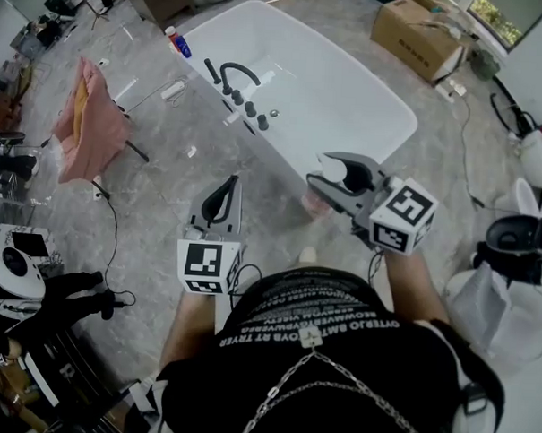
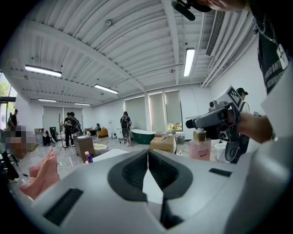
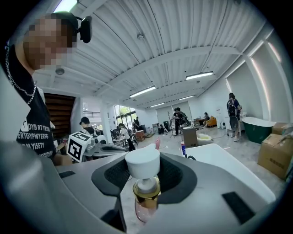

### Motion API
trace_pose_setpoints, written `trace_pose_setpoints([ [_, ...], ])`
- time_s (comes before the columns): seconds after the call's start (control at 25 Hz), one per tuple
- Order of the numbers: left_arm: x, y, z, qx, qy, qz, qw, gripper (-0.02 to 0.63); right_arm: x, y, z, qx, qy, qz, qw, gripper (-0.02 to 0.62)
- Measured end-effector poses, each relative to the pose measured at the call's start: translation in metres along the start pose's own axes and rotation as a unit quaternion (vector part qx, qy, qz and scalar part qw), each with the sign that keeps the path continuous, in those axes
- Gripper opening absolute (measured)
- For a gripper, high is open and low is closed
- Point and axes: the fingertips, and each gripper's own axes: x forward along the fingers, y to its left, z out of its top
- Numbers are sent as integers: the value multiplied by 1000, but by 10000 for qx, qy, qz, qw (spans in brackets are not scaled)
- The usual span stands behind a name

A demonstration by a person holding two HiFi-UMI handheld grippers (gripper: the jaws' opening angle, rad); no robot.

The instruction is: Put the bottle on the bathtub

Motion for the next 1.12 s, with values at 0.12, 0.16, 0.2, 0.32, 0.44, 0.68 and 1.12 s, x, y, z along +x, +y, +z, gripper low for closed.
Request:
trace_pose_setpoints([
  [0.12, 8, -4, -7, -80, 94, 121, 9999, 6, -3, -18, -4, 64, 65, 48, 9999, 153],
  [0.16, 12, -6, -9, -138, 125, 159, 9997, 6, -6, -23, -3, 79, 73, 96, 9999, 153],
  [0.2, 18, -9, -10, -197, 144, 188, 9995, 6, -10, -28, -1, 88, 72, 137, 9998, 153],
  [0.32, 32, -22, 5, -211, 28, 202, 9996, 6, -15, -42, 4, 63, 50, 216, 9997, 153],
  [0.44, 37, -25, 21, -23, -81, 212, 9997, 6, -10, -47, 8, -25, 53, 284, 9996, 153],
  [0.68, 40, -5, 12, -157, 142, 543, 9983, 6, 1, -59, 1, 169, 76, 505, 9986, 154],
  [1.12, 64, 49, 14, -119, 93, 432, 9990, 6, 58, -75, -3, 233, 202, 422, 9986, 154],
])
